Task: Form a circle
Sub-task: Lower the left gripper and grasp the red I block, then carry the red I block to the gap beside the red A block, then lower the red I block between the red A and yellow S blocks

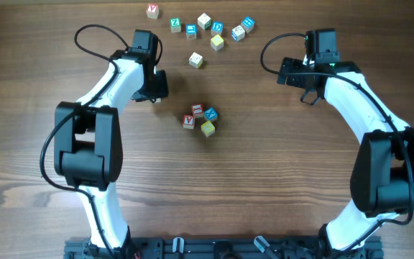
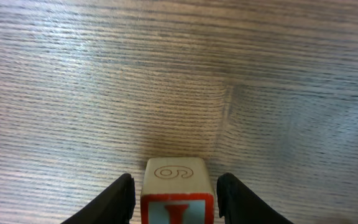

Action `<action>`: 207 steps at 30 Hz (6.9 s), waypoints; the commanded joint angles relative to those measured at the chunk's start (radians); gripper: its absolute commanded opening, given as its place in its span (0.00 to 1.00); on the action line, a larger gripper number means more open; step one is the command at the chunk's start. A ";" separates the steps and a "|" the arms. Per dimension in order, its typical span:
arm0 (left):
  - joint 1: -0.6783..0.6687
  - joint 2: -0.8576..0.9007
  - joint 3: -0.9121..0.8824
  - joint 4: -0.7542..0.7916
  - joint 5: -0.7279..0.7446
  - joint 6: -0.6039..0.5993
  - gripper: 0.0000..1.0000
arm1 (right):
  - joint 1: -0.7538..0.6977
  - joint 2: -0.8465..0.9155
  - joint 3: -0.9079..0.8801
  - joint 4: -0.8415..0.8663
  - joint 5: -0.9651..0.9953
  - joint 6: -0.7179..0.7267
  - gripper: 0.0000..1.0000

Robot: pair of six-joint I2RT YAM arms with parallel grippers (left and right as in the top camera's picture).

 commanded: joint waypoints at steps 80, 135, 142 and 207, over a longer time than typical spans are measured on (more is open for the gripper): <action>-0.386 -0.352 -0.472 0.113 0.014 0.028 0.13 | 0.002 -0.022 0.015 0.000 0.011 0.005 1.00; -0.384 -0.352 -0.462 0.137 0.017 0.028 0.33 | 0.002 -0.022 0.015 0.000 0.011 0.005 1.00; -0.385 -0.352 -0.462 0.161 0.017 0.028 0.34 | 0.002 -0.022 0.015 0.000 0.011 0.005 1.00; -0.383 -0.433 -0.465 0.172 -0.020 -0.025 0.04 | 0.002 -0.022 0.015 0.000 0.011 0.005 1.00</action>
